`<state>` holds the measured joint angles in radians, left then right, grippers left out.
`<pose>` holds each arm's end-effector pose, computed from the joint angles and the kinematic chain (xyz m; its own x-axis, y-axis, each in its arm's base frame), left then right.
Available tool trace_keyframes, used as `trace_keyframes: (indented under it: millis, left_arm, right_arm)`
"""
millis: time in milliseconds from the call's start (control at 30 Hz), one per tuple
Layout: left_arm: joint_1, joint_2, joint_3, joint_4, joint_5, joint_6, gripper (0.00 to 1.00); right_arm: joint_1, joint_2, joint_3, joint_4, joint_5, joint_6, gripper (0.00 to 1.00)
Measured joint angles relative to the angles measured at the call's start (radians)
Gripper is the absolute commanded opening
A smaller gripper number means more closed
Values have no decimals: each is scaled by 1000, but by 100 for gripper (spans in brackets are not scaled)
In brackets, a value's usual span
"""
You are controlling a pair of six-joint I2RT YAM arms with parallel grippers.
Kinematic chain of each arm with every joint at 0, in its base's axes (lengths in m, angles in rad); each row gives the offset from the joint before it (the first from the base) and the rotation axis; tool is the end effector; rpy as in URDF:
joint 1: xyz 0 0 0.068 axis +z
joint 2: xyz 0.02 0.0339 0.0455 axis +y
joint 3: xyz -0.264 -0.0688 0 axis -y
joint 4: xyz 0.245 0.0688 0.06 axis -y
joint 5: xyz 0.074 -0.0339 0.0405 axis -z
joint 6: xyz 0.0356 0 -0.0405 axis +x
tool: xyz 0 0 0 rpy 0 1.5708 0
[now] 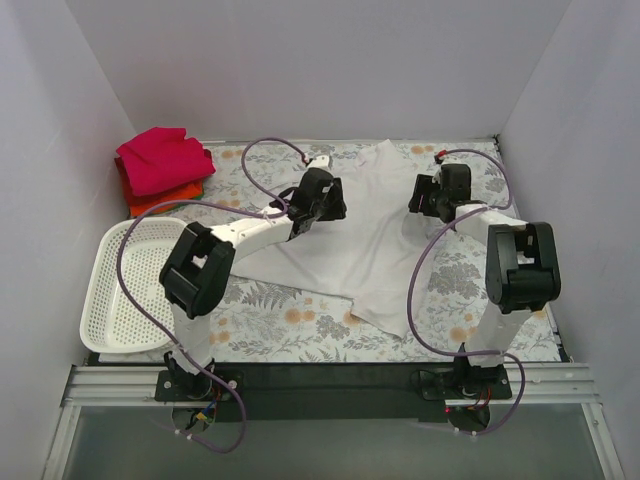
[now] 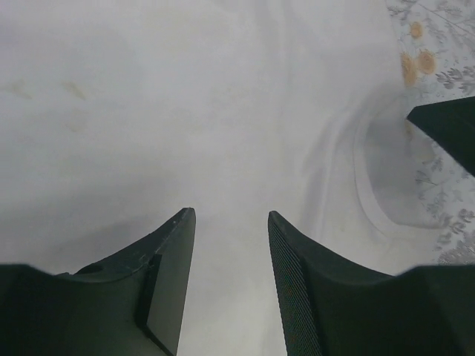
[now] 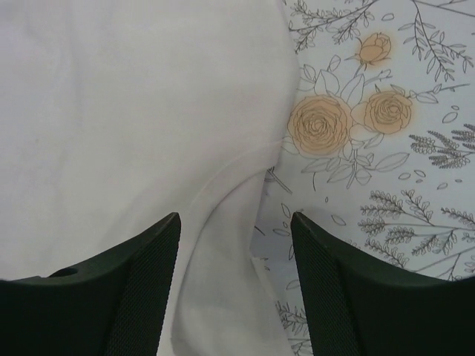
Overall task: Fold and stack the t-shirts
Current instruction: Flatten the tshirt out
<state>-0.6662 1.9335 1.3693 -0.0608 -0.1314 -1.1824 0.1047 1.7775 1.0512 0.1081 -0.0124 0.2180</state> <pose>0.3499 -0.2691 0.2161 -0.6639 -0.6452 -0.3781 -0.2253 0.6547 -0.7215 0.3844 0.0408 0.1905 -0.5875 0.1557 -0.7941 0.0128 0.9830 0.1833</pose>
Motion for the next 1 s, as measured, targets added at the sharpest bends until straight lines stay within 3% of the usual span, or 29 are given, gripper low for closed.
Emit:
trace_keyframes:
  millis: [200,300,333,1000]
  left_arm:
    - [57,29,-60,-20,-97,13,42]
    - [114,29,-105,-27,-99,10,42]
    - [187,29,-120,-39,-101,10,43]
    - [502,32,-101,80,-55,-7,42]
  right_arm:
    - [-27,143,92,48,-41,12,51]
    - [-31,191,118,49,-45,15,48]
    - [-33,203,140,51,-51,19,48]
    - [-33,190,112,60,-134,33,48]
